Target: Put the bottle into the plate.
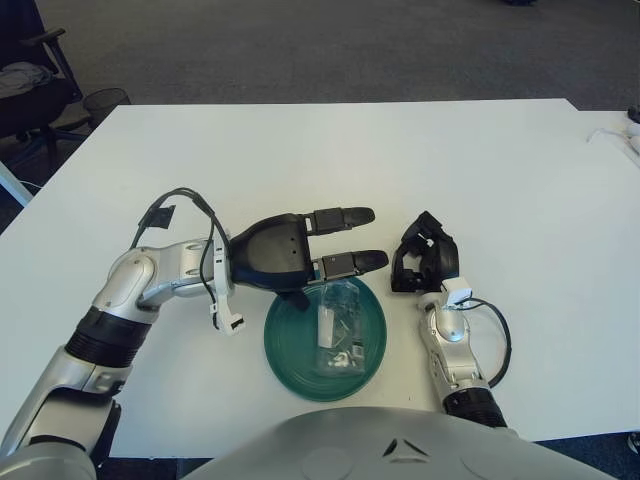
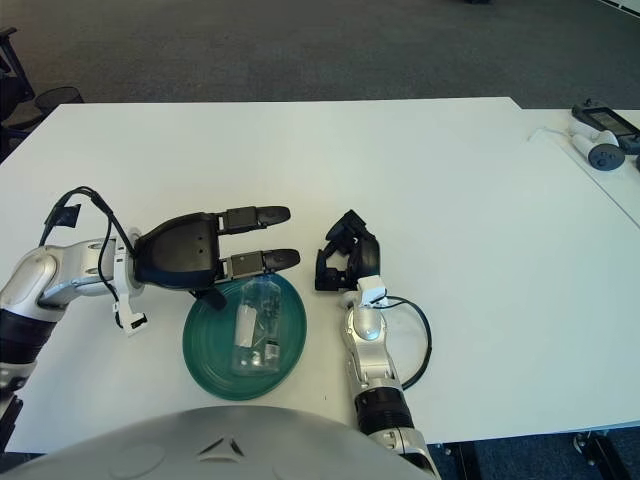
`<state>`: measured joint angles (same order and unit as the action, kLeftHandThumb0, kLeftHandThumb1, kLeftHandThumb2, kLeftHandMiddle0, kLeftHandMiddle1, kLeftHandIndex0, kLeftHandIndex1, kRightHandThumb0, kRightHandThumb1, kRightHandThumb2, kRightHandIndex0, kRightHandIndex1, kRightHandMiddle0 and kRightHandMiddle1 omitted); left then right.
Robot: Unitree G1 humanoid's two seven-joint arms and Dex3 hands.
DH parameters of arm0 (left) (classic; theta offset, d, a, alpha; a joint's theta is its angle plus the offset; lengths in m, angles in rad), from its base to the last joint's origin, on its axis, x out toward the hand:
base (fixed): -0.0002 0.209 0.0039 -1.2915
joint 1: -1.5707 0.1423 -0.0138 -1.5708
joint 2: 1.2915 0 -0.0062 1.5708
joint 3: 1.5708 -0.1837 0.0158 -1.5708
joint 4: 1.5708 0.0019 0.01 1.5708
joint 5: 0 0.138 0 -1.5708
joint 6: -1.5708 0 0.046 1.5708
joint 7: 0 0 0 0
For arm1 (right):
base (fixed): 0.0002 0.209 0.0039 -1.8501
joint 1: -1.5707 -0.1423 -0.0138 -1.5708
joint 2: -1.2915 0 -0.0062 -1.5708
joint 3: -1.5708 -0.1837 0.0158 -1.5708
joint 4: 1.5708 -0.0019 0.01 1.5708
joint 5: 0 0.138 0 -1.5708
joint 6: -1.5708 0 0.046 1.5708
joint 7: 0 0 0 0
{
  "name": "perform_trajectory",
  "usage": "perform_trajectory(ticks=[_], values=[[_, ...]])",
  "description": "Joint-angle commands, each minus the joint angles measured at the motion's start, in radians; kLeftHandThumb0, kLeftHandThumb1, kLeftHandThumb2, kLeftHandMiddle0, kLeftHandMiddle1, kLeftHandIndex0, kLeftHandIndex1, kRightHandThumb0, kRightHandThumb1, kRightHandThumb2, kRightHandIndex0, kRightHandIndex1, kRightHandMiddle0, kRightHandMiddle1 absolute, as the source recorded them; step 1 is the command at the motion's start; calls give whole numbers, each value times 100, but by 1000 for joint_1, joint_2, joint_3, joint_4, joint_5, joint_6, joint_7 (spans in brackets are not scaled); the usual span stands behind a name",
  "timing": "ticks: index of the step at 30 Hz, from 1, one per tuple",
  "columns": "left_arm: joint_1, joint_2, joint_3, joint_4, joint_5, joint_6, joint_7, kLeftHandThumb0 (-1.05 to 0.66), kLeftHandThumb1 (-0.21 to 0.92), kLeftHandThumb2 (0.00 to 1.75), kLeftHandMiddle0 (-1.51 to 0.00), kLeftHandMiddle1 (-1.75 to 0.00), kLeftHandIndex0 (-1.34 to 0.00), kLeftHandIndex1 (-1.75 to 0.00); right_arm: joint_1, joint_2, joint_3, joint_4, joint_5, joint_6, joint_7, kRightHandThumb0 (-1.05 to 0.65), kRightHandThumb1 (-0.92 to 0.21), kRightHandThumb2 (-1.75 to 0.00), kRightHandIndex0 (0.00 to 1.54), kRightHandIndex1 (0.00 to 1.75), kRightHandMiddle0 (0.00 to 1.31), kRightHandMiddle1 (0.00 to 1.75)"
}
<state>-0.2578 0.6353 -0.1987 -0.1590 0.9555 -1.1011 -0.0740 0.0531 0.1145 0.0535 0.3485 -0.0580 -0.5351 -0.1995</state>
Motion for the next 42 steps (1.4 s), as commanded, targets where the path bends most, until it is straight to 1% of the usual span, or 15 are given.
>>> perform_trajectory(ticks=[1, 13, 19, 24, 26, 28, 29, 30, 32, 34, 36, 37, 38, 39, 42], values=[[-49, 25, 2, -33, 40, -18, 18, -87, 92, 56, 0, 0, 0, 0, 100, 32, -29, 234, 19, -11, -17, 0, 12, -175, 96, 159, 74, 175], [-53, 2, -3, -56, 80, -11, 58, -90, 92, 59, 0, 0, 0, 0, 106, 45, -29, 235, 33, -26, -16, 0, 11, -175, 95, 161, 73, 175], [-65, 18, -5, -66, 92, -8, 49, -91, 92, 57, 0, 0, 0, 0, 81, 44, -41, 294, 55, -75, 12, 0, 12, -175, 96, 159, 73, 175], [-122, 87, 30, -45, 19, -18, 10, -88, 92, 55, 0, 0, 0, 0, 83, 41, -31, 288, 36, -35, 11, 0, 13, -175, 98, 156, 74, 175], [-198, 124, 46, 10, -39, -19, -1, -86, 92, 55, 0, 0, 0, 0, 104, 42, -20, 253, 47, -27, 38, 0, 12, -175, 98, 157, 74, 175], [-250, 143, 61, 66, -83, -4, -4, -83, 92, 55, -2, -1, -1, 0, 125, 42, -8, 214, 65, -15, 76, 0, 12, -175, 98, 158, 73, 175], [-249, 130, 71, 86, -155, 54, -28, -82, 92, 56, -5, -3, -2, -1, 127, 41, -6, 206, 71, -1, 91, 0, 12, -175, 97, 158, 73, 175], [-247, 120, 76, 99, -208, 97, -46, -80, 92, 54, -15, -8, -1, -31, 128, 40, -6, 202, 74, 8, 101, 0, 11, -175, 97, 159, 72, 175], [-193, 71, 96, 101, -304, 184, -47, -78, 92, 52, -26, -16, 0, -63, 128, 41, -10, 198, 80, 25, 115, 0, 11, -175, 97, 160, 72, 175], [-123, 9, 134, 127, -428, 262, -11, -76, 92, 50, -33, -27, 0, -86, 128, 45, -15, 189, 91, 43, 132, 0, 11, -175, 96, 161, 71, 175], [-93, -25, 162, 156, -525, 304, 11, -73, 89, 52, -33, -60, -1, -113, 127, 49, -19, 183, 97, 55, 144, 0, 10, -175, 96, 162, 71, 175], [-84, -54, 183, 174, -581, 315, 37, -73, 88, 52, -32, -67, -1, -117, 128, 50, -20, 177, 98, 61, 147, 0, 10, -175, 96, 162, 71, 175], [-77, -76, 198, 186, -620, 324, 53, -70, 84, 57, -33, -89, -6, -130, 128, 51, -21, 173, 98, 66, 149, 0, 10, -175, 96, 162, 70, 175], [-70, -135, 232, 187, -674, 361, 100, -68, 79, 62, -33, -105, -8, -138, 130, 52, -21, 167, 101, 75, 152, 0, 10, -174, 96, 162, 70, 175], [-62, -223, 303, 177, -780, 443, 164, -50, 61, 89, -47, -152, -33, -161, 136, 56, -22, 148, 108, 93, 161, 0, 9, -173, 95, 162, 69, 175]])
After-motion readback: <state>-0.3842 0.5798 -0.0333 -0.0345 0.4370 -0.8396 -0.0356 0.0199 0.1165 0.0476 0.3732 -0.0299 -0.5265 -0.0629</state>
